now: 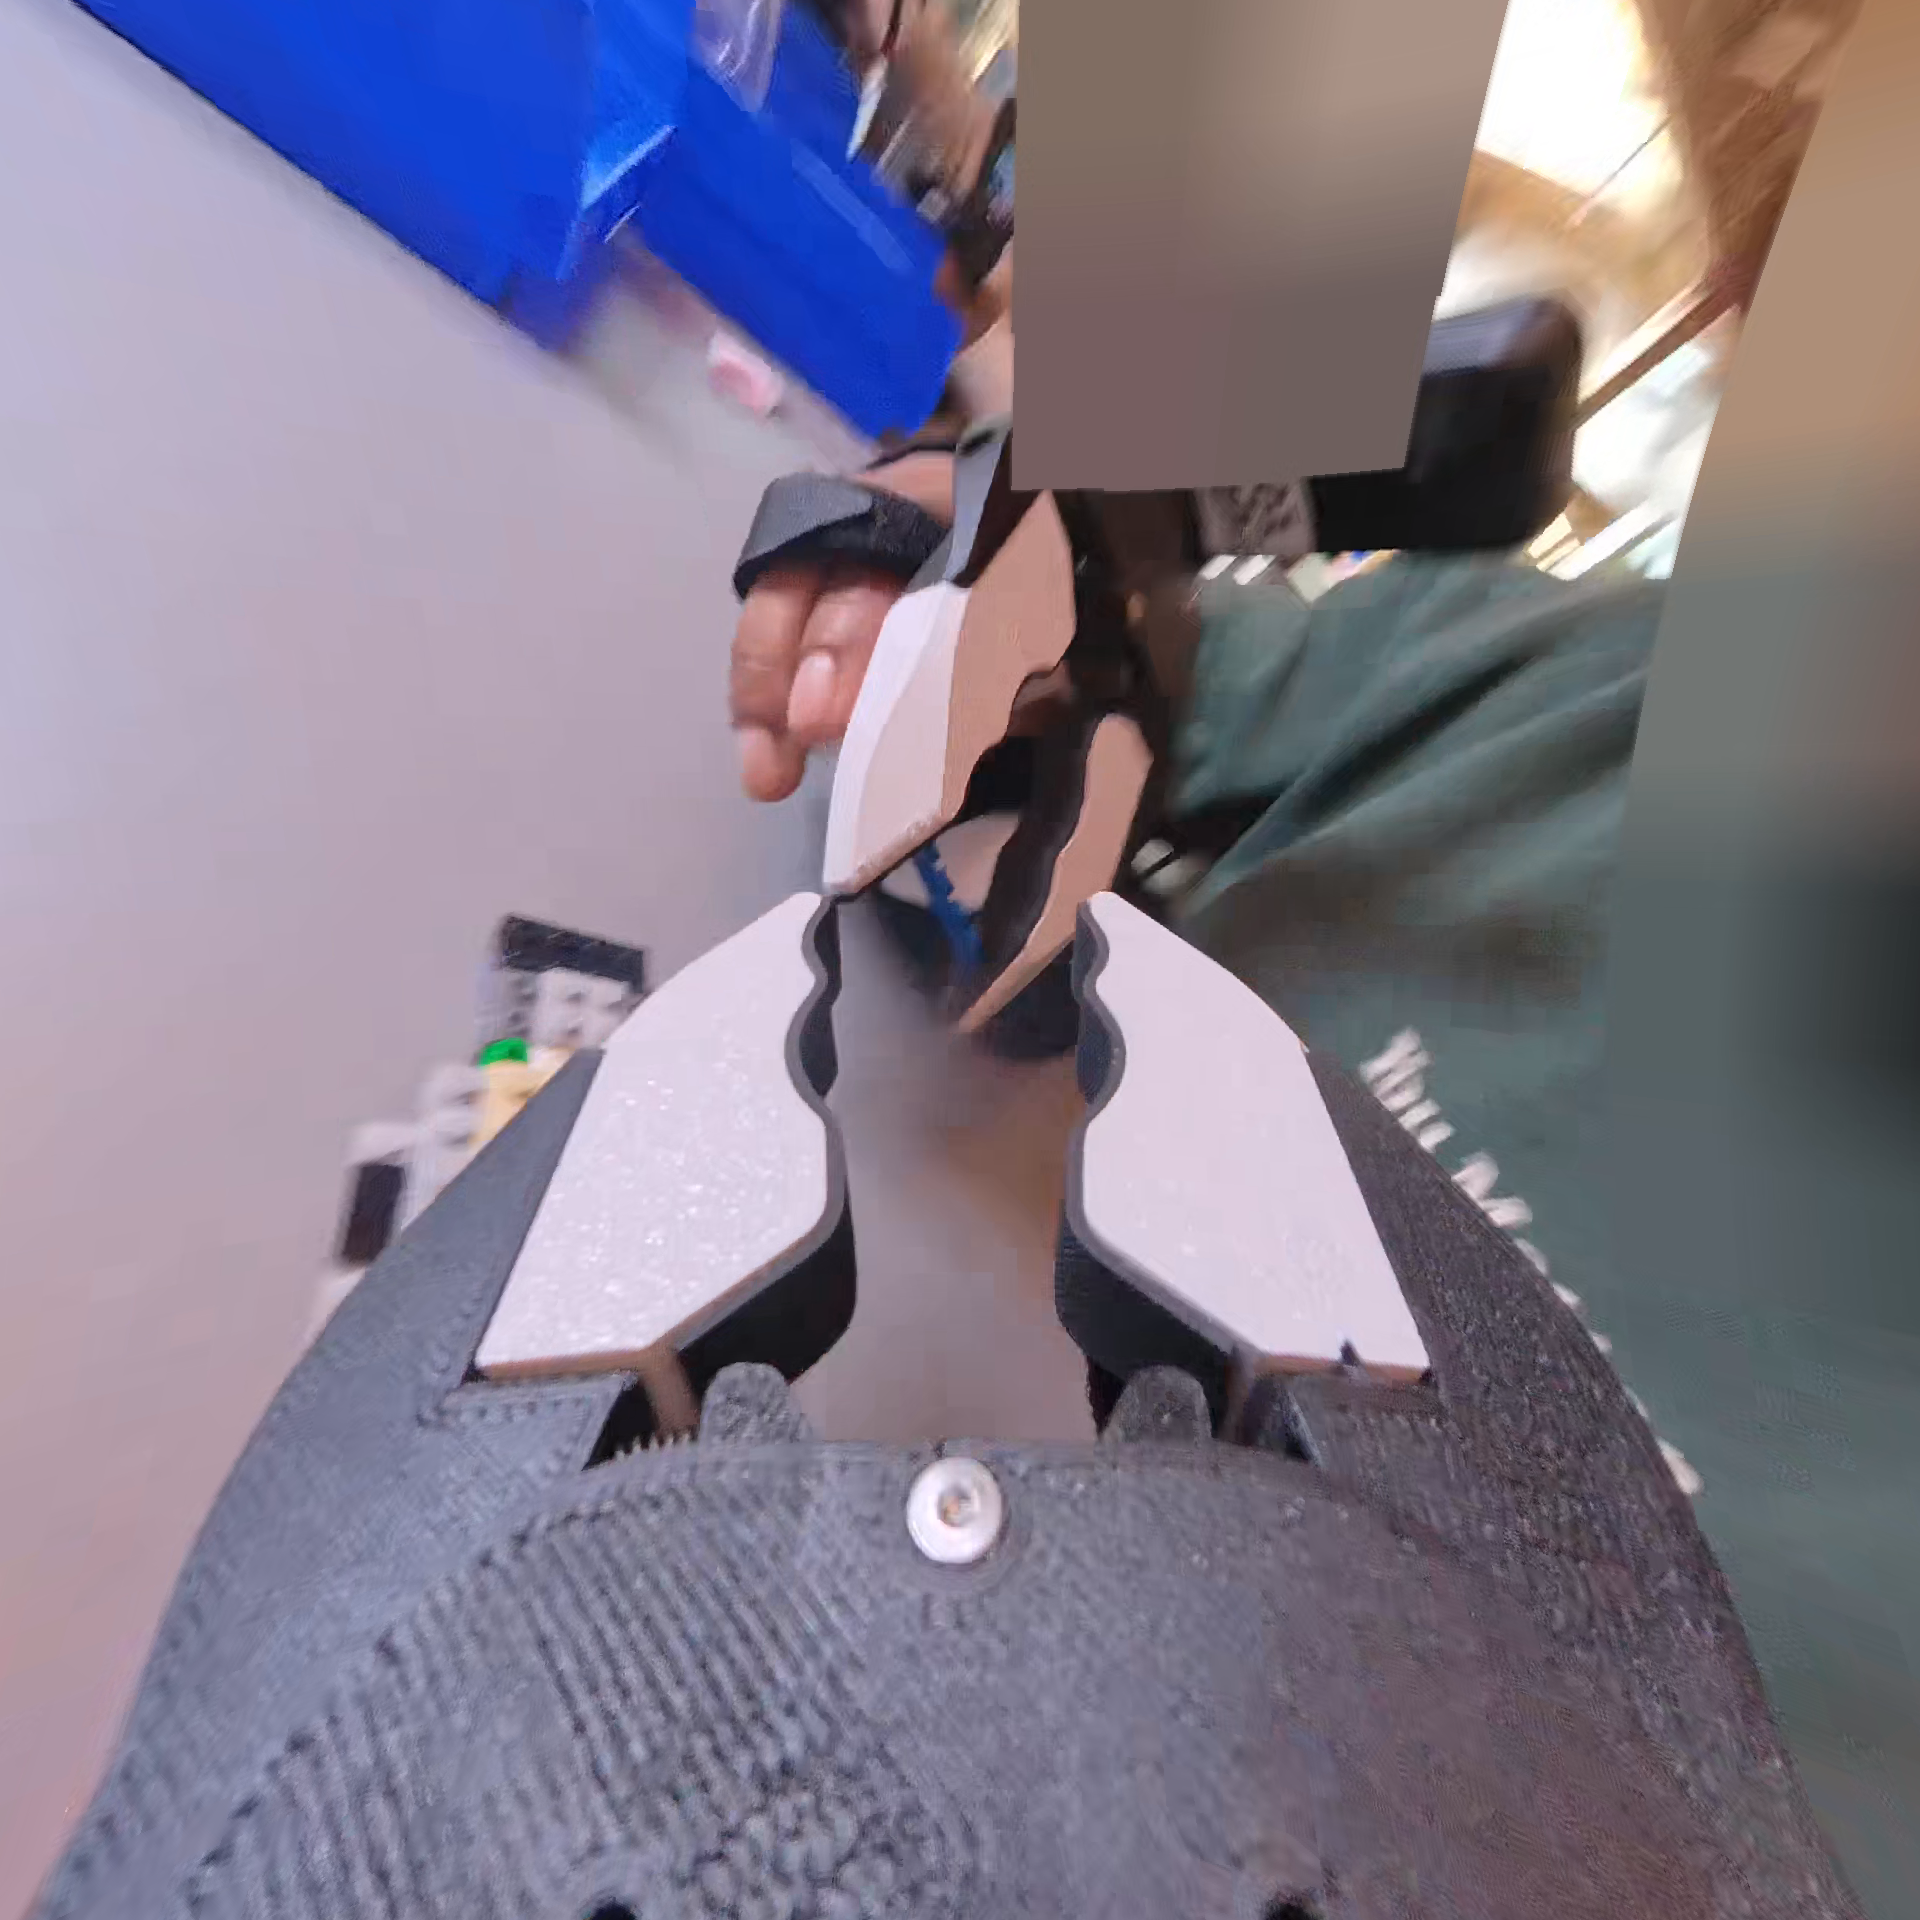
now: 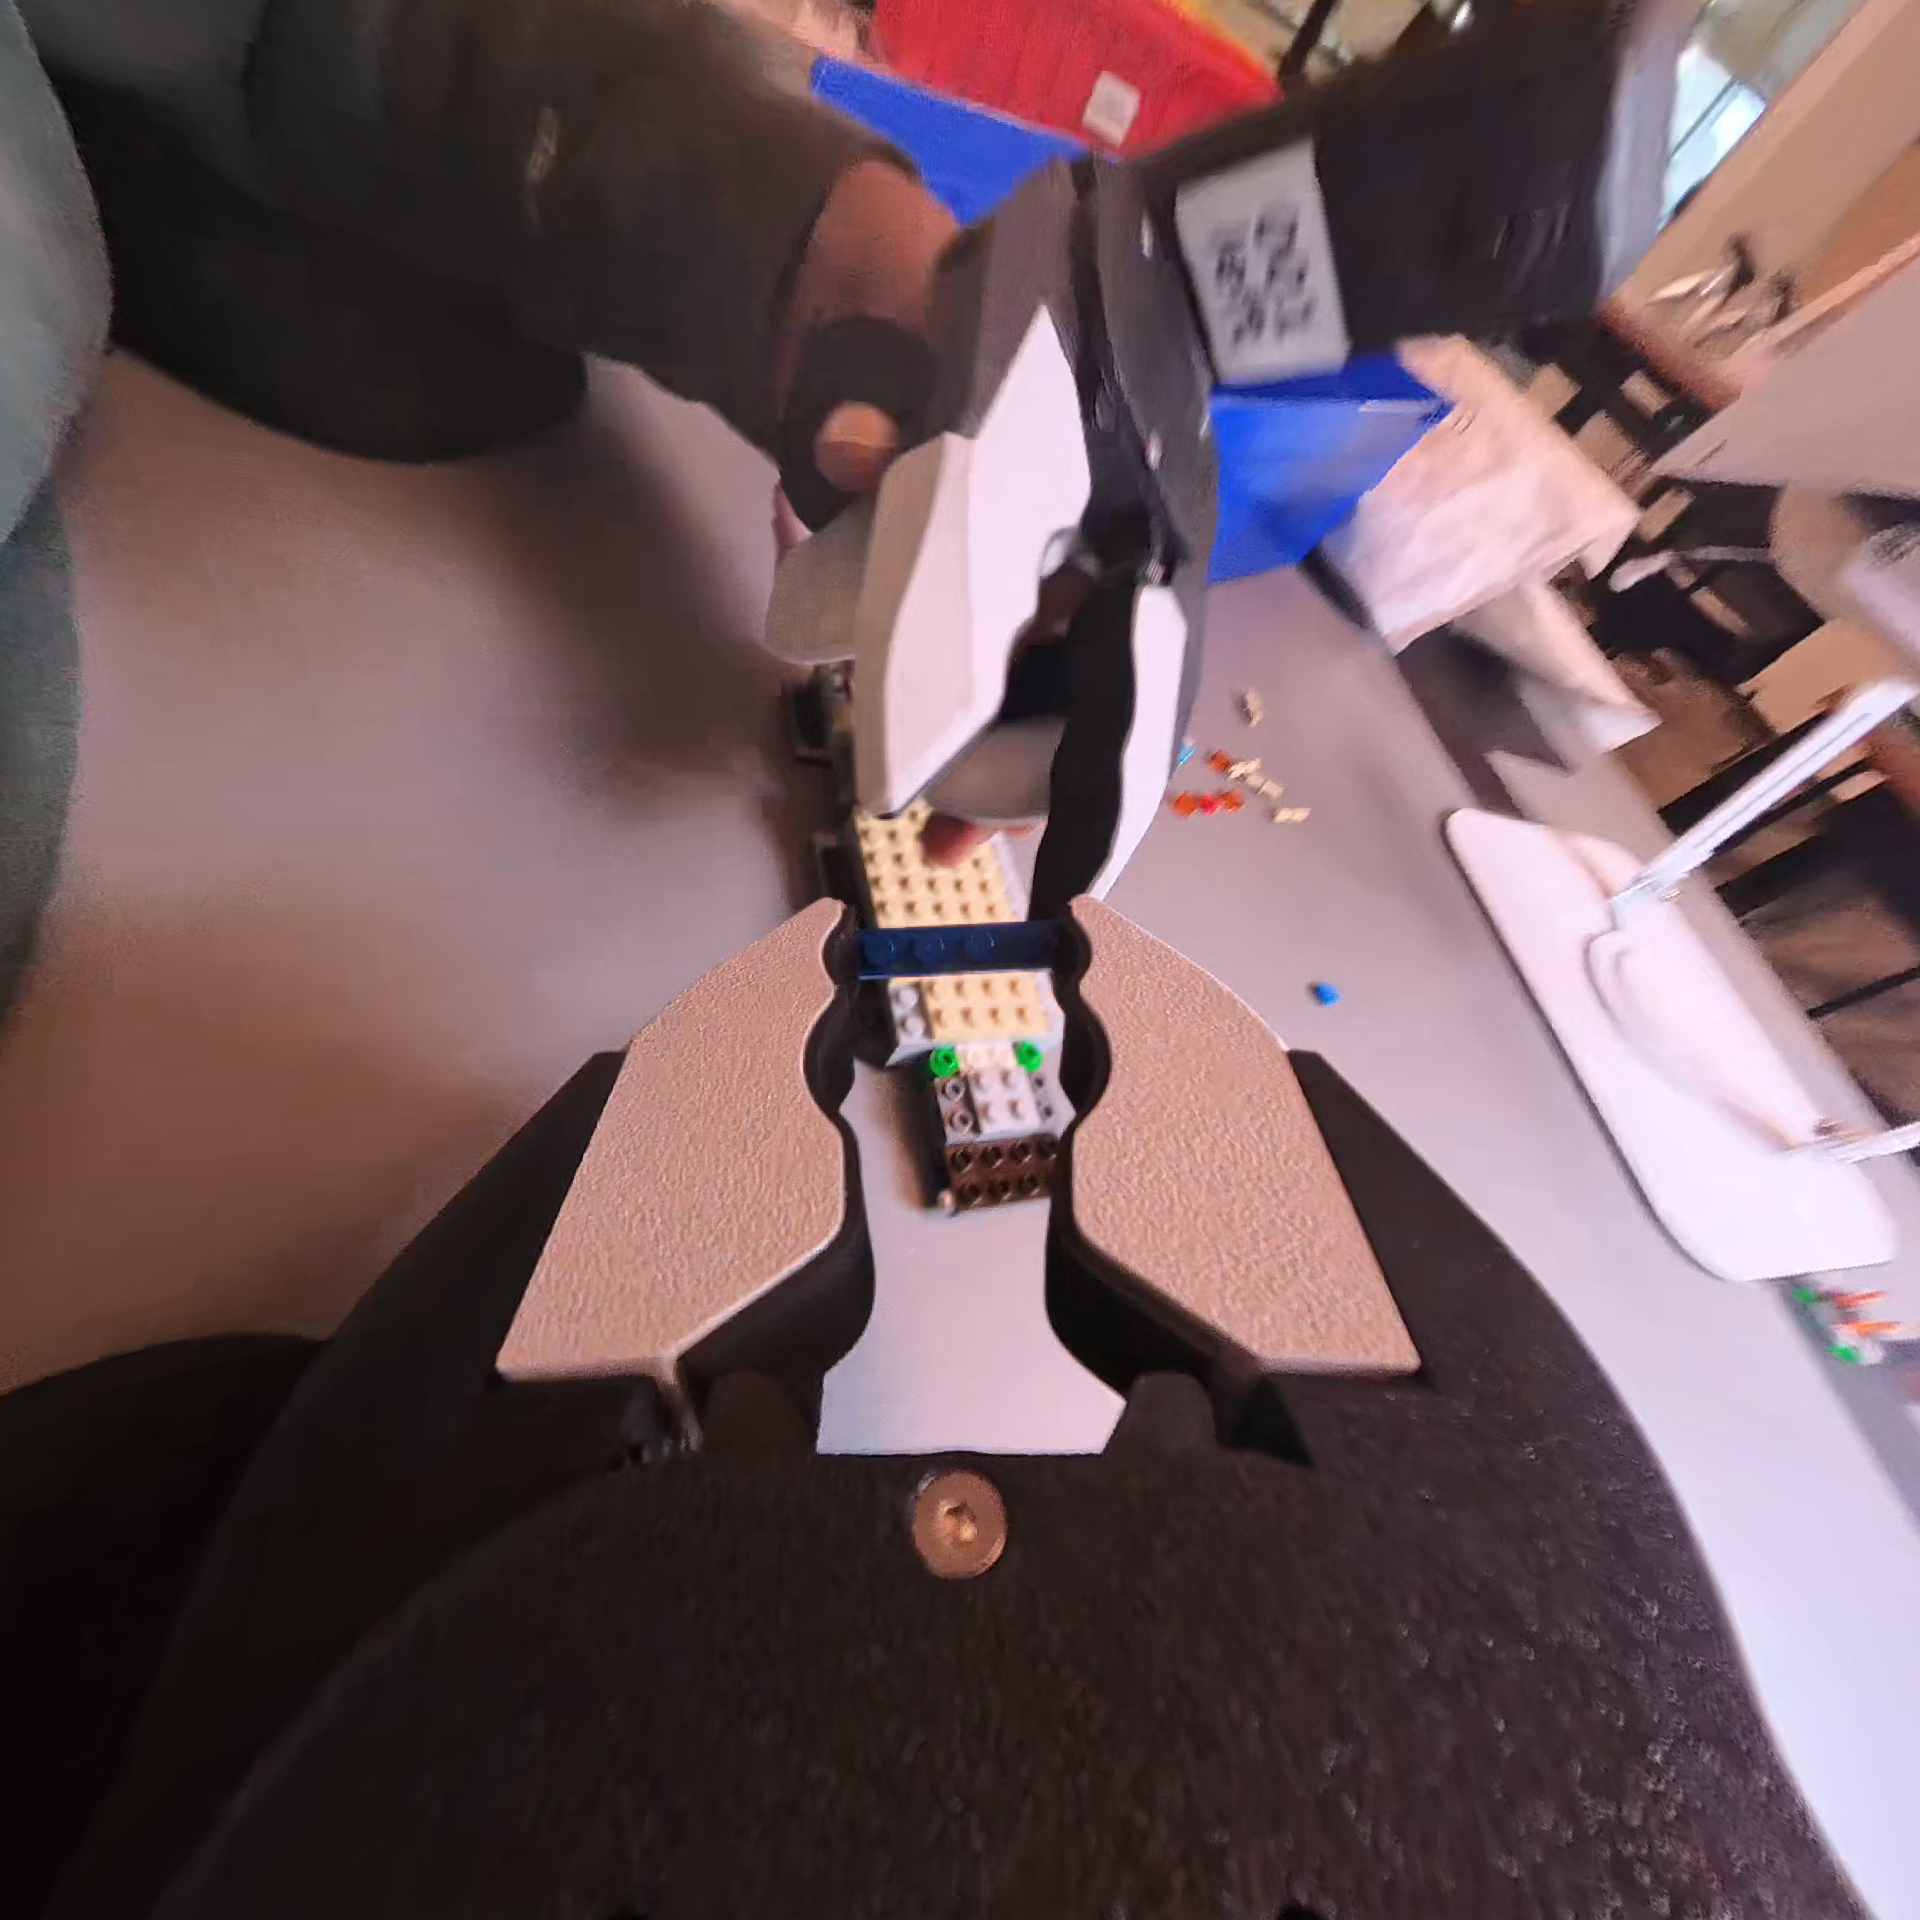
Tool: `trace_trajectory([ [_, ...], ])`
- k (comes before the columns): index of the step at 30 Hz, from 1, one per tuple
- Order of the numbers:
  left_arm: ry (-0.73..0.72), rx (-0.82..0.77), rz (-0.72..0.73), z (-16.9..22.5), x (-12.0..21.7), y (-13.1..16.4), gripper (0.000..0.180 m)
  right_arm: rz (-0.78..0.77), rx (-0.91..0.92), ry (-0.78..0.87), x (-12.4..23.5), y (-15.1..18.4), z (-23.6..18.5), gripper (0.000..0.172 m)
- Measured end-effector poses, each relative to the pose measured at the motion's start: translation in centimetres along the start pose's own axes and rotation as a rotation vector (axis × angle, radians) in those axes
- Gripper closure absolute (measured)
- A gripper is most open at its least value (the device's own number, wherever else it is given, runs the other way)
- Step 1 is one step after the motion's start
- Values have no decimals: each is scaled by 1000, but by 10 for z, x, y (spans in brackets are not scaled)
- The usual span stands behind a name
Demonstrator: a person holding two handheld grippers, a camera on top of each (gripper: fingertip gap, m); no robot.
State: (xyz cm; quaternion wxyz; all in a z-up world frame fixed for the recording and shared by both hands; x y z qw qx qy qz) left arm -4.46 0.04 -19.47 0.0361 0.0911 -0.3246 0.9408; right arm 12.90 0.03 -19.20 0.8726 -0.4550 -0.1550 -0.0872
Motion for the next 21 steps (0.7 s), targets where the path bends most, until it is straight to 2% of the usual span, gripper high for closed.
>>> trace_trajectory([
  [1,48,75,41,-3,-1,-1,142,-1,28,26,1,-3,0,136],
  [3,83,122,73,-8,0,0,167,2,62,86,2,-8,0,136],
  [10,55,60,82,1,-4,-2,172,-49,146,184,0,-14,-1,135],
  [12,-14,-8,57,7,2,-5,172,-46,132,196,1,-14,0,133],
  [14,-197,-176,26,21,22,-15,172,-47,71,178,6,-9,7,126],
  [17,-729,-468,-62,48,87,-33,172,-128,-84,54,15,12,21,121],
  [19,-1061,-457,-208,56,138,-29,172,-224,-186,-61,16,35,26,118],
  [21,-1240,-331,-281,54,182,-16,172,-289,-245,-159,12,51,25,114],
])
Point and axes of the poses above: each gripper's, where its closed fingertips meet, x back along the fingers, y out of its underside, z = x × y across the jaws, the point moved 10 cm from there along x, back along the fingers, and after that the axes turned 10 degrees about x, right-handed, at the moved point
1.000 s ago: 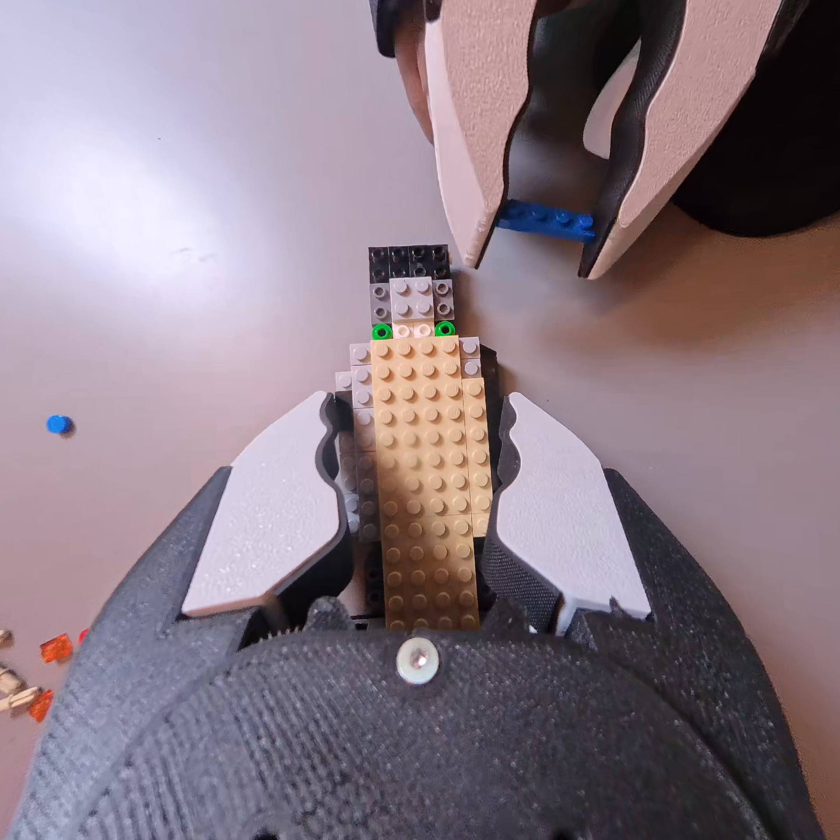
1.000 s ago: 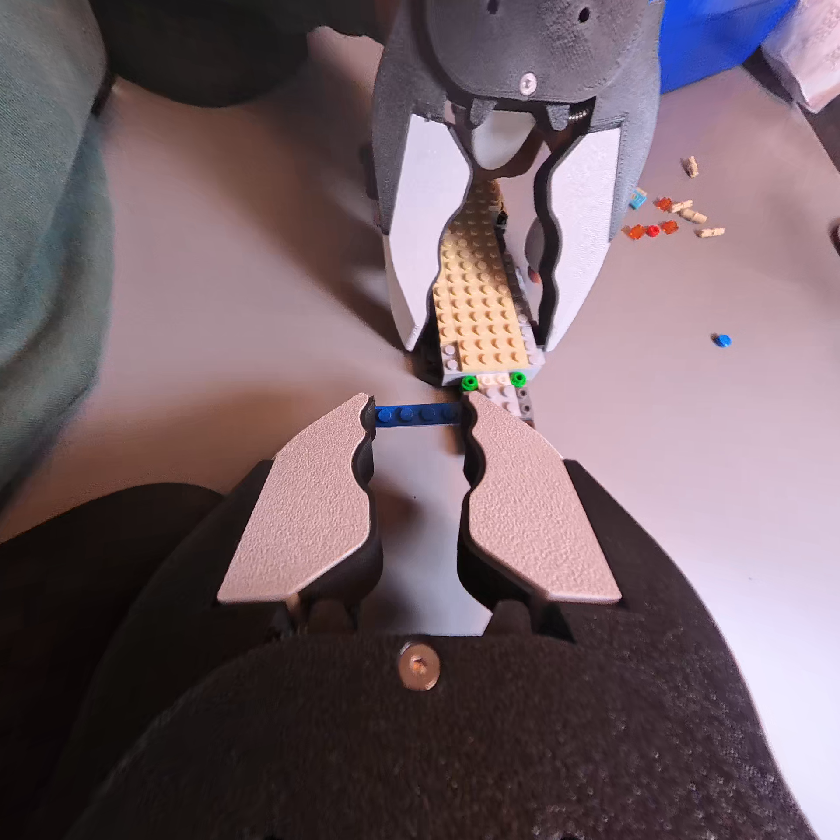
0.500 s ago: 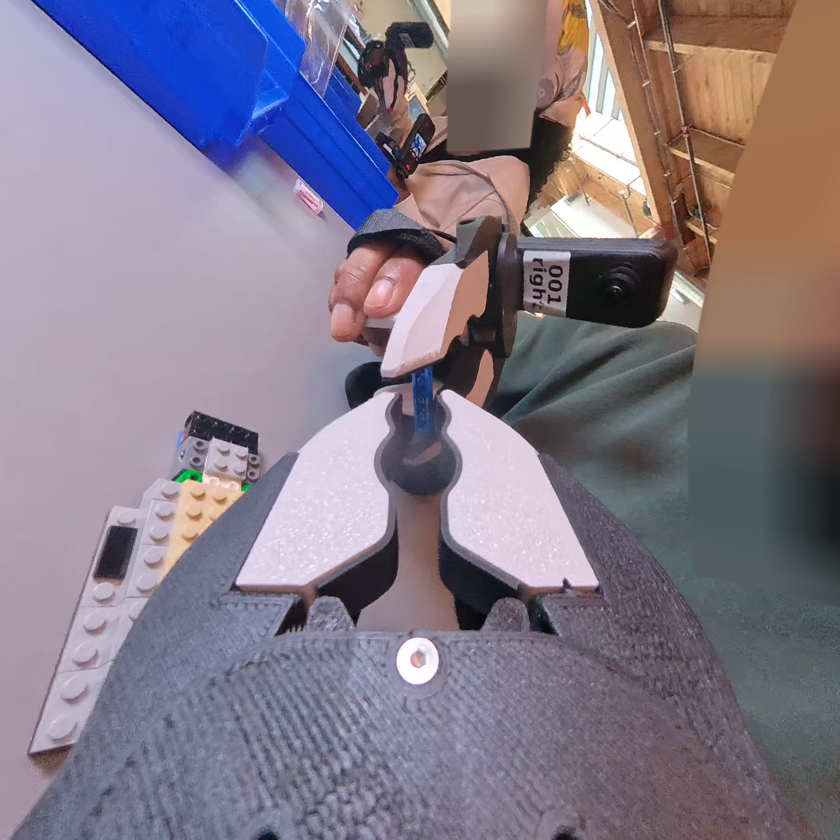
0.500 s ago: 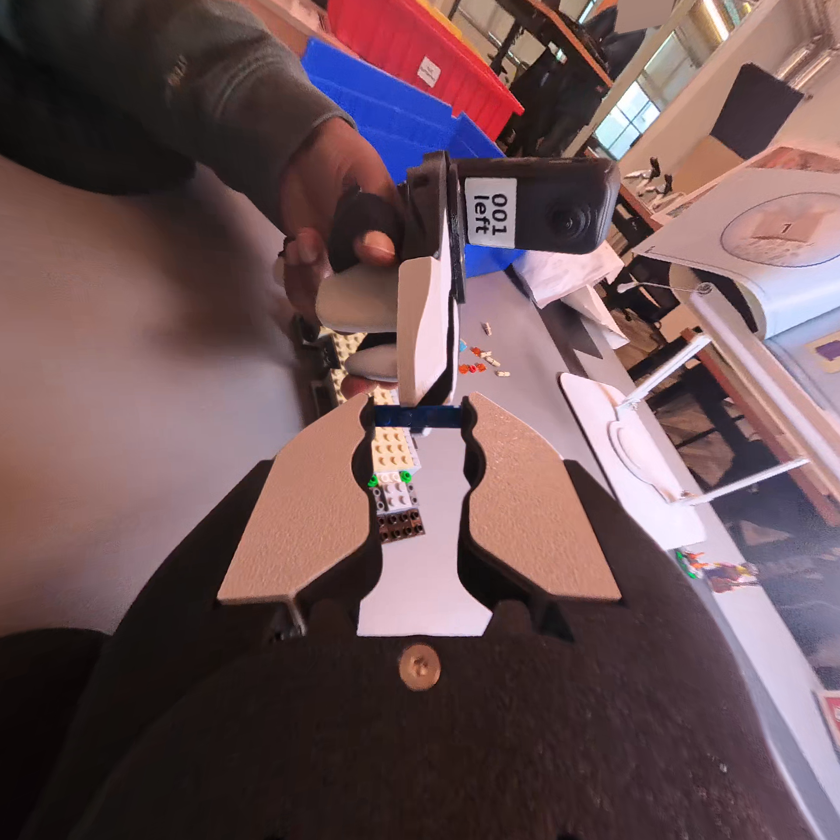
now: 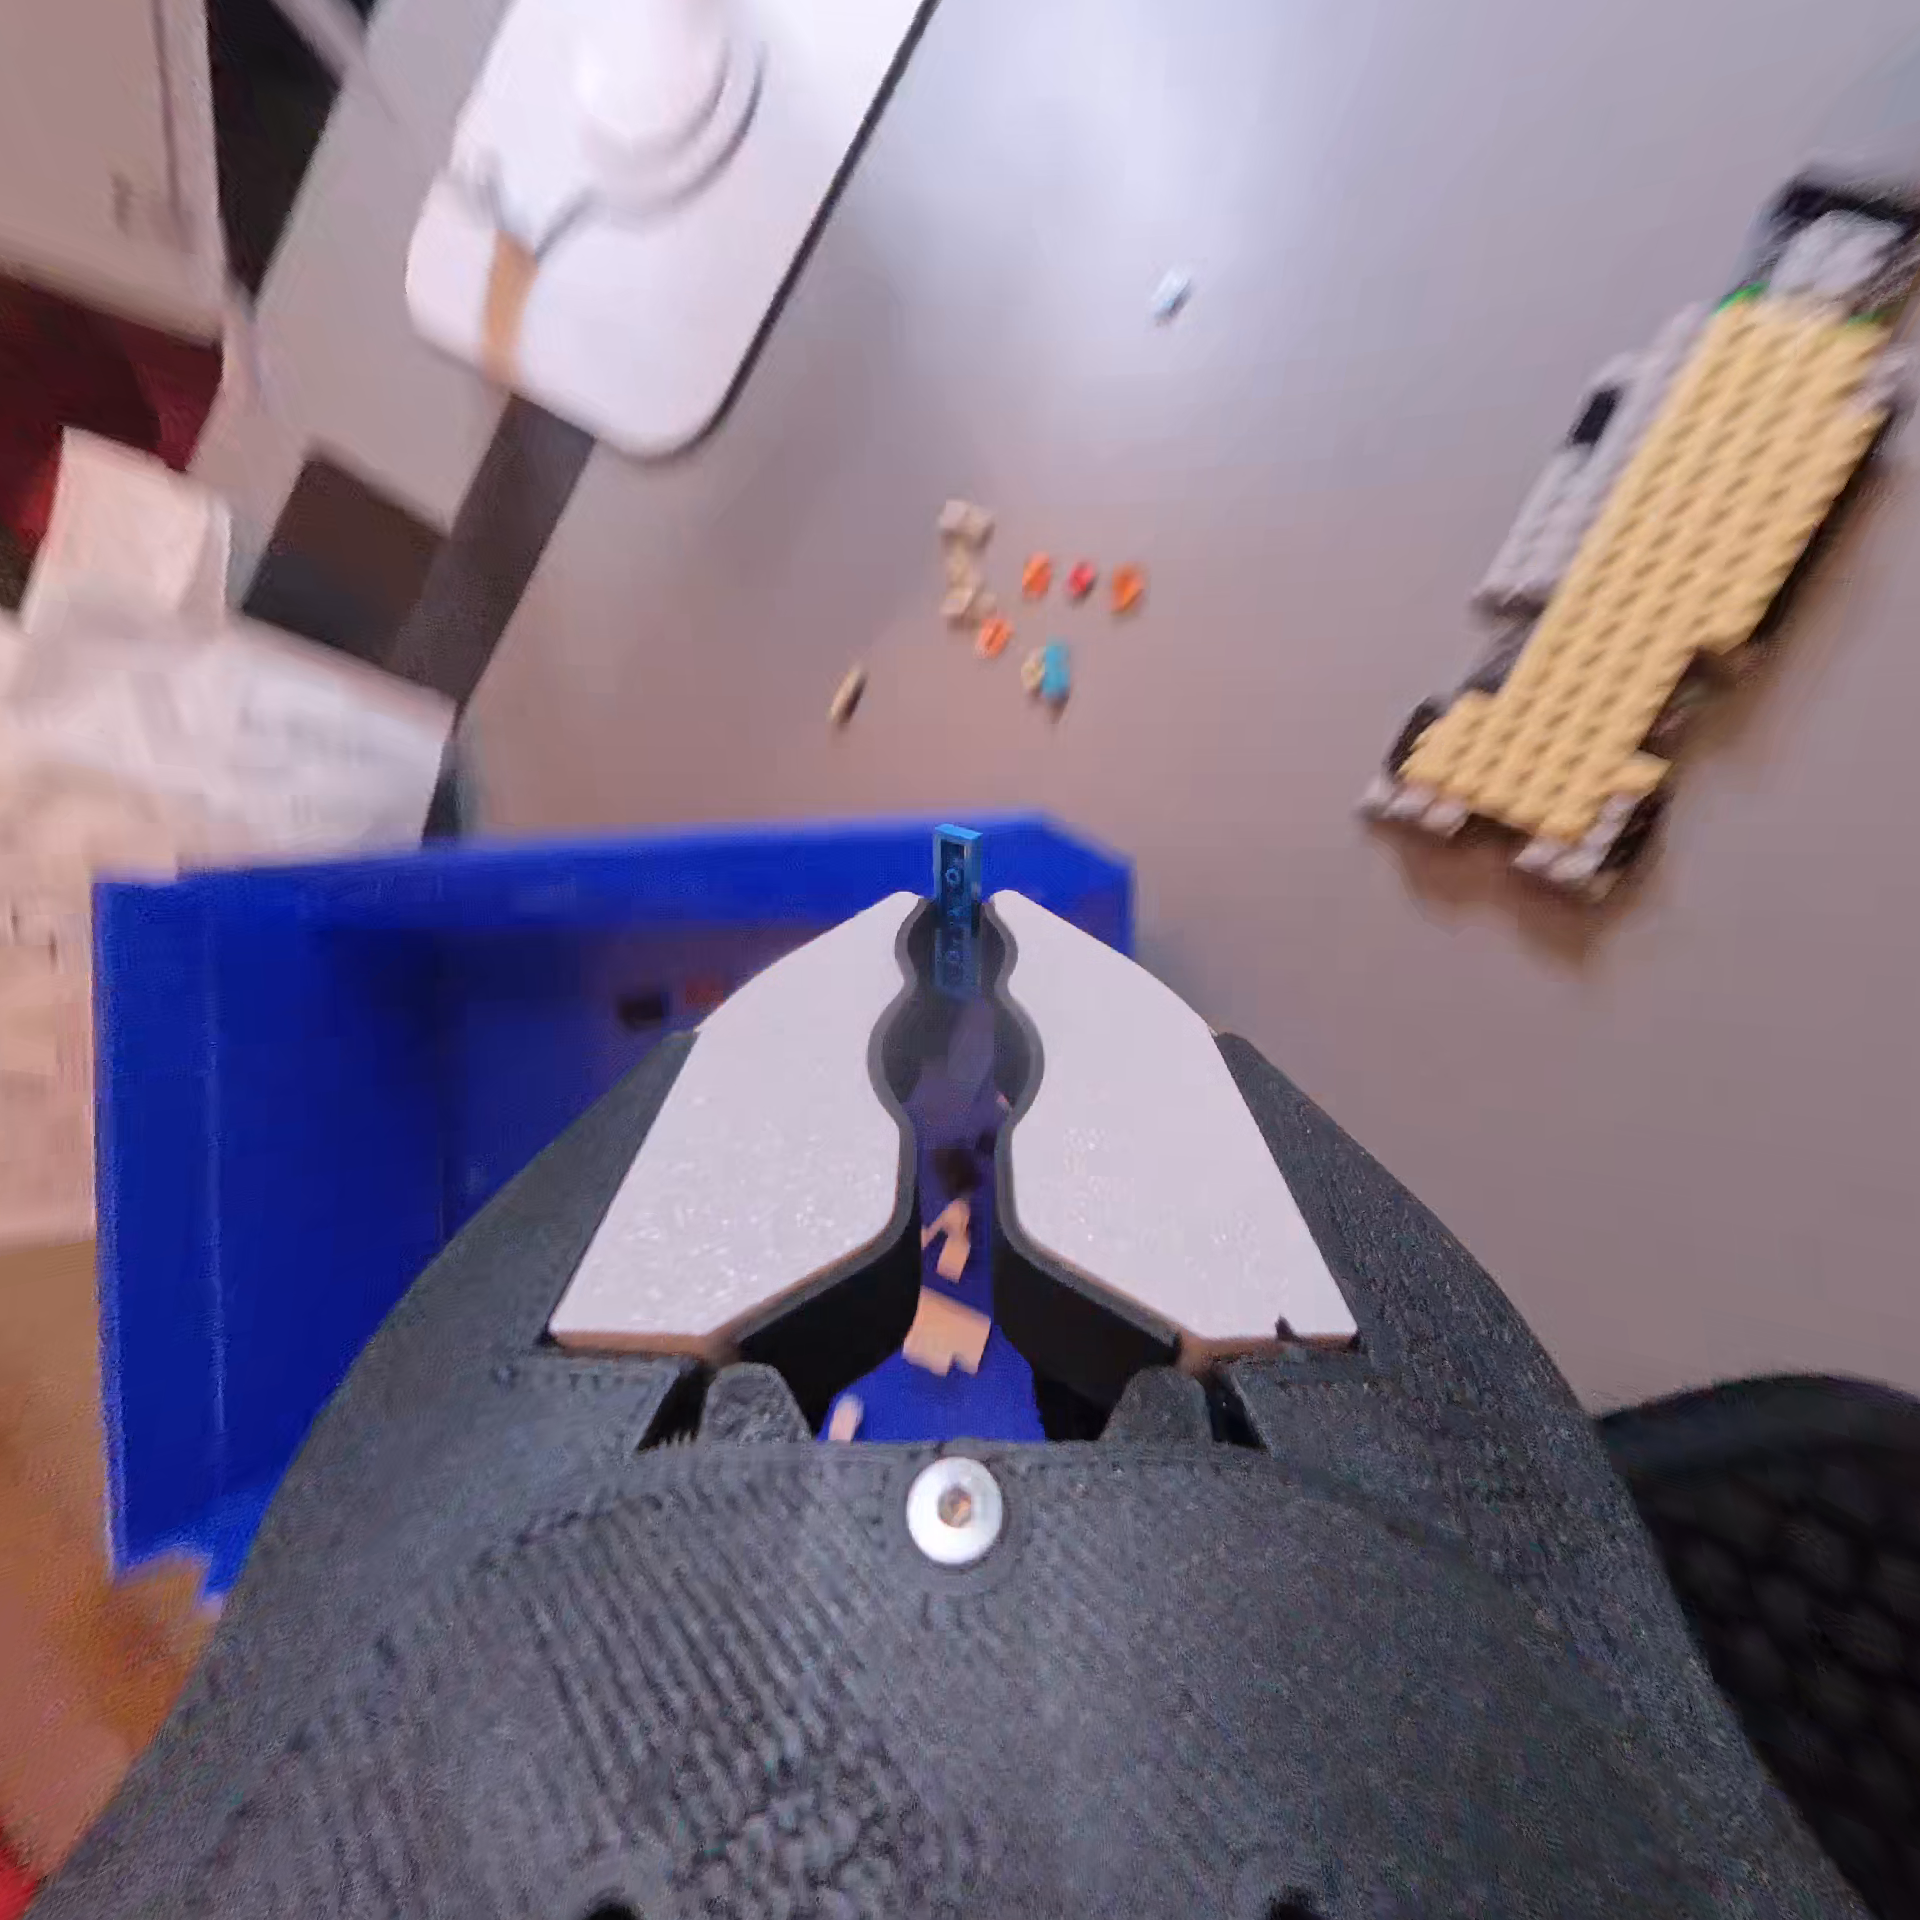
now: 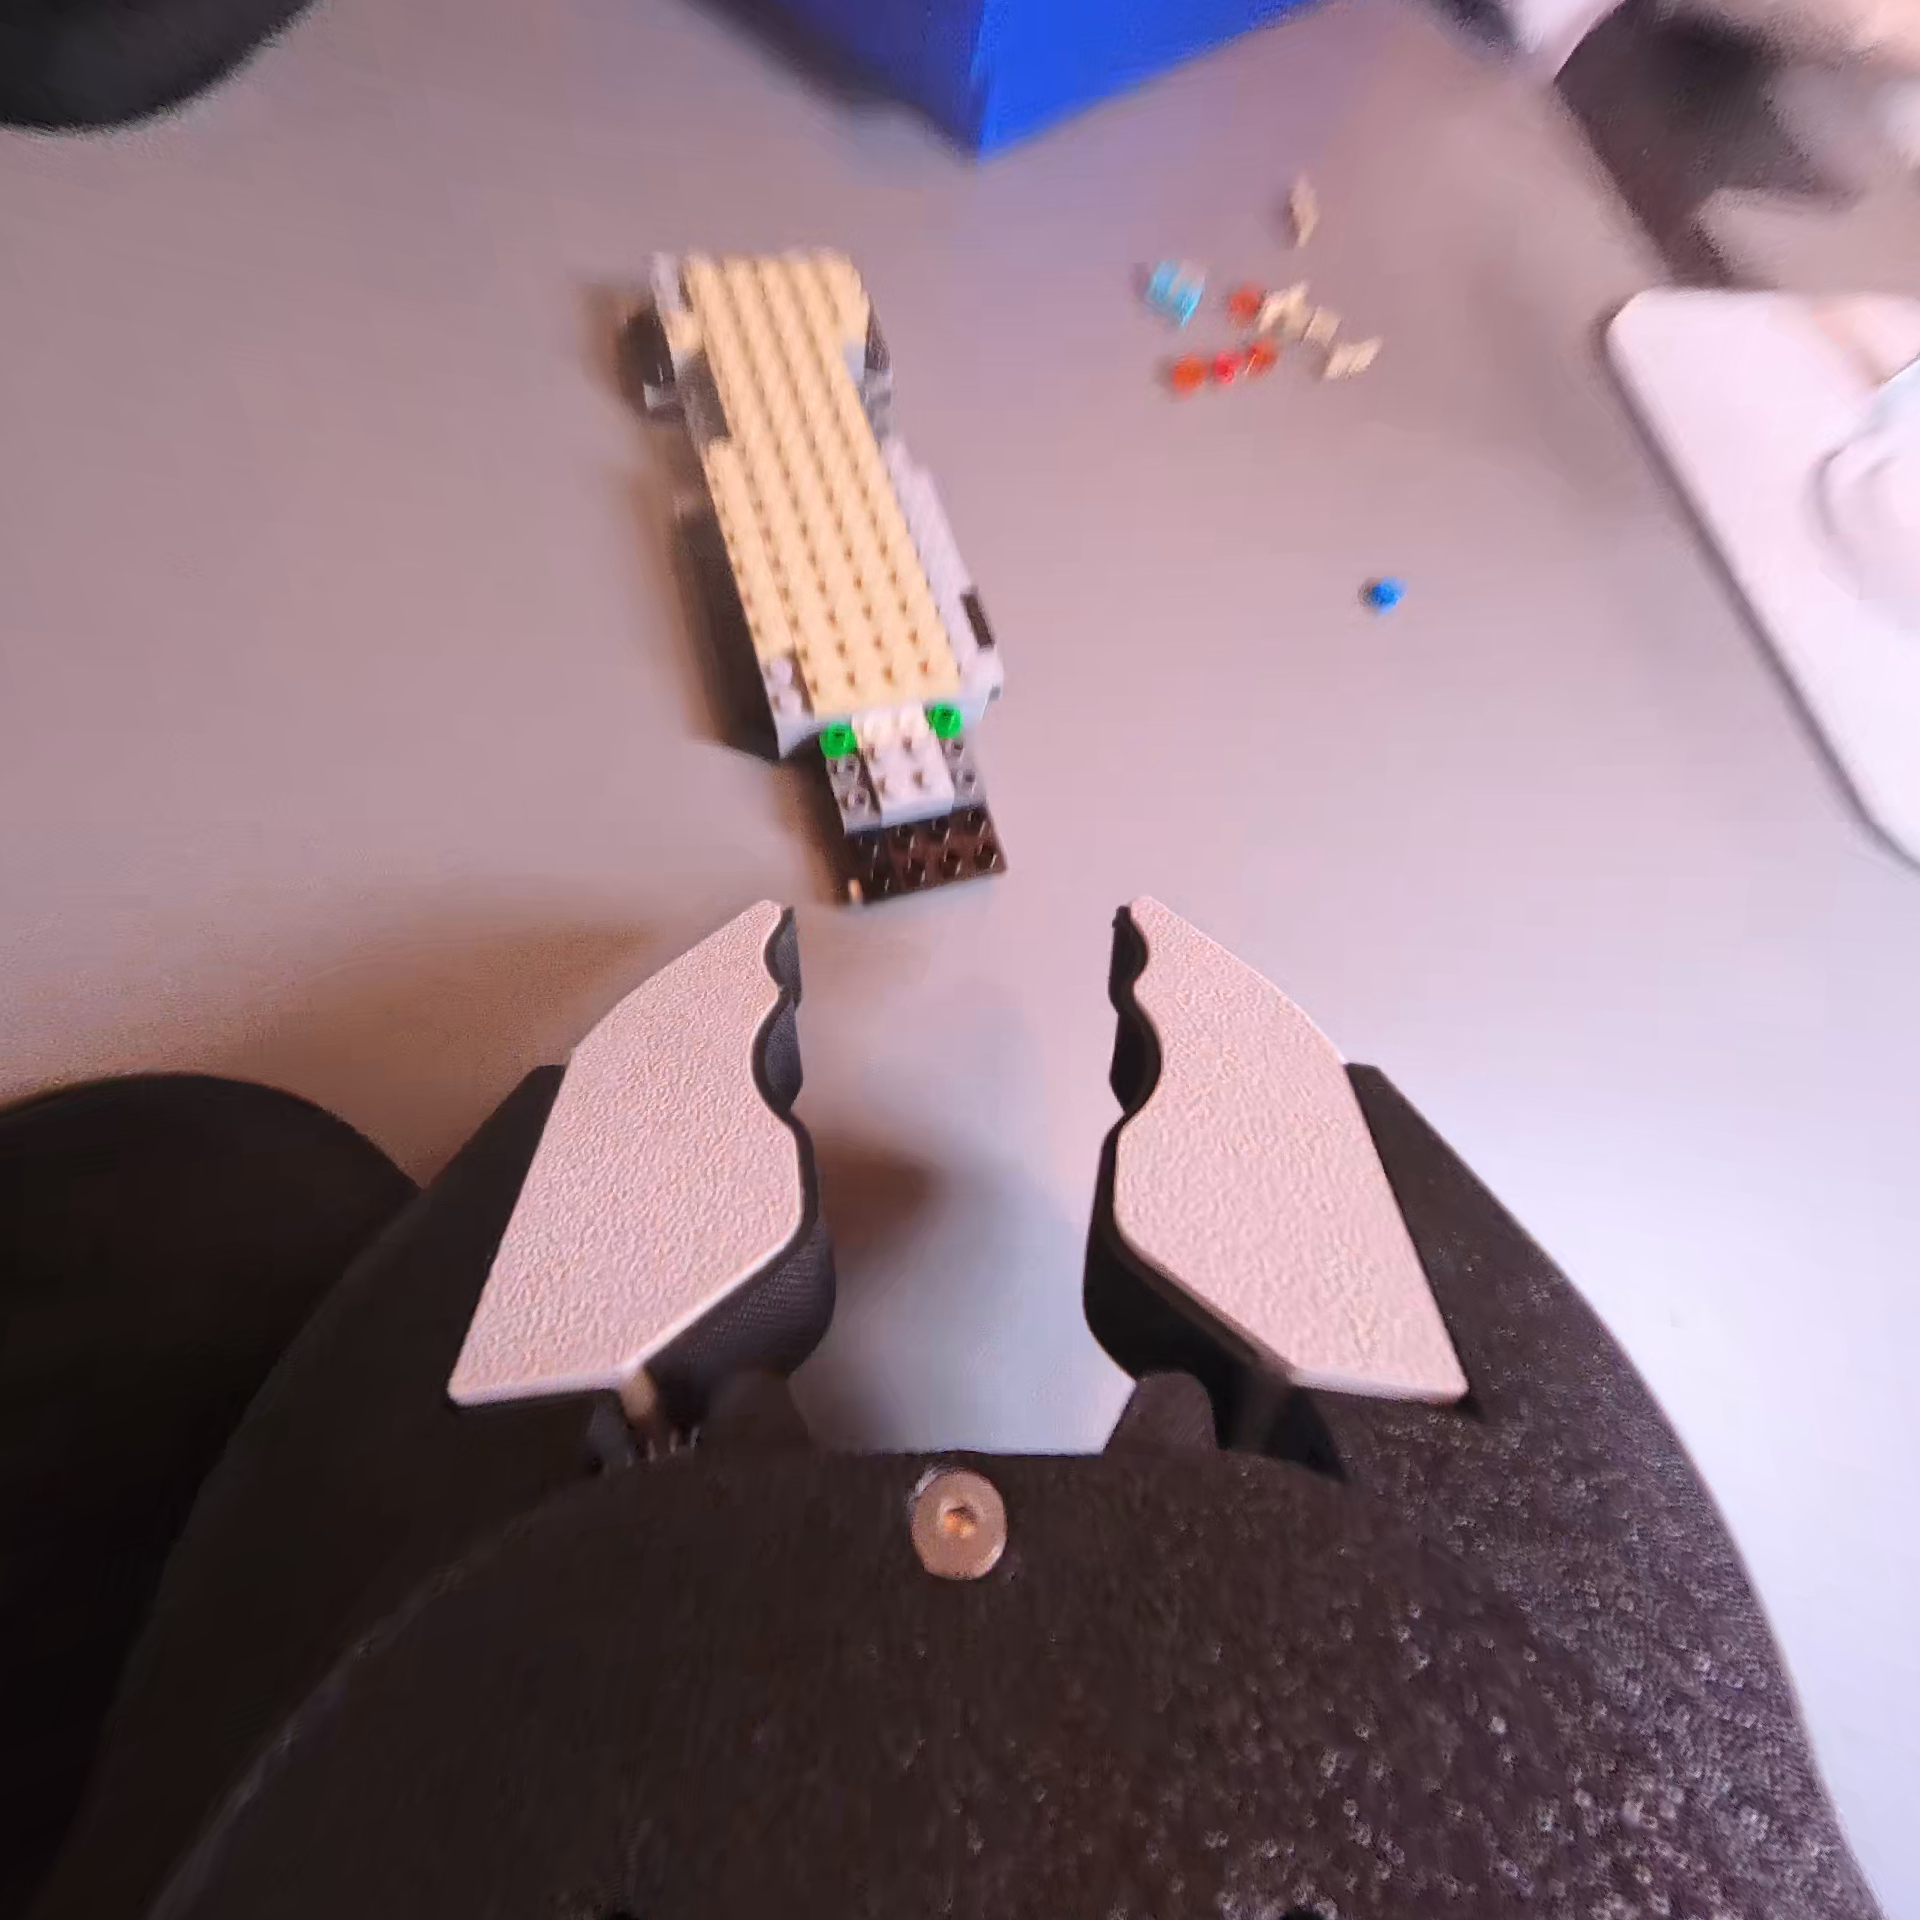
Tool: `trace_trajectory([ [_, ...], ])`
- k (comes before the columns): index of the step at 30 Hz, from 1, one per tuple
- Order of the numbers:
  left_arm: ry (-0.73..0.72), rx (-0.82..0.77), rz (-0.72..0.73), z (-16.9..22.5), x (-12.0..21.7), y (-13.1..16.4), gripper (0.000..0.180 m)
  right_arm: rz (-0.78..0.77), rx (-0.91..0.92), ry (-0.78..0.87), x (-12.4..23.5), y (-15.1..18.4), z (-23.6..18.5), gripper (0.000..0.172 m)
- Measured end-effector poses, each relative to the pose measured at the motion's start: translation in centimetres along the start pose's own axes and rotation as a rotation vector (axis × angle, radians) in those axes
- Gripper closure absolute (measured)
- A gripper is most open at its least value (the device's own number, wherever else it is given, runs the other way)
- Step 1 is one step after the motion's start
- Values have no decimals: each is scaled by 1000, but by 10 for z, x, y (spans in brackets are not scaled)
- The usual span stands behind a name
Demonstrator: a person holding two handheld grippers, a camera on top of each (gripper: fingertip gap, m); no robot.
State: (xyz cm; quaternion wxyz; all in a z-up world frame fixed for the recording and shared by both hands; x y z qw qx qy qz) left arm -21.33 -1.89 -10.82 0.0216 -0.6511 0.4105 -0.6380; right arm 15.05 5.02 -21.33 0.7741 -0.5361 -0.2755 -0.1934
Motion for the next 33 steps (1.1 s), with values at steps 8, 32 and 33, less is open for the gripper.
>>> trace_trajectory([
  [8,58,158,-251,-37,-29,77,108,-107,12,-194,-29,-4,14,116],
  [32,548,-465,72,172,-115,-51,102,143,81,-103,-10,-38,-7,139],
  [33,577,-429,93,170,-114,-53,104,174,54,-105,-7,-37,-5,139],
])
Point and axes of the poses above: each gripper's, where its closed fingertips meet, x back along the fingers, y out of its underside, z = x × y across the jaws, the point moved 10 cm from there along x, back along the fingers, and after that the axes turned 10 degrees about x, right-handed, at the moved point
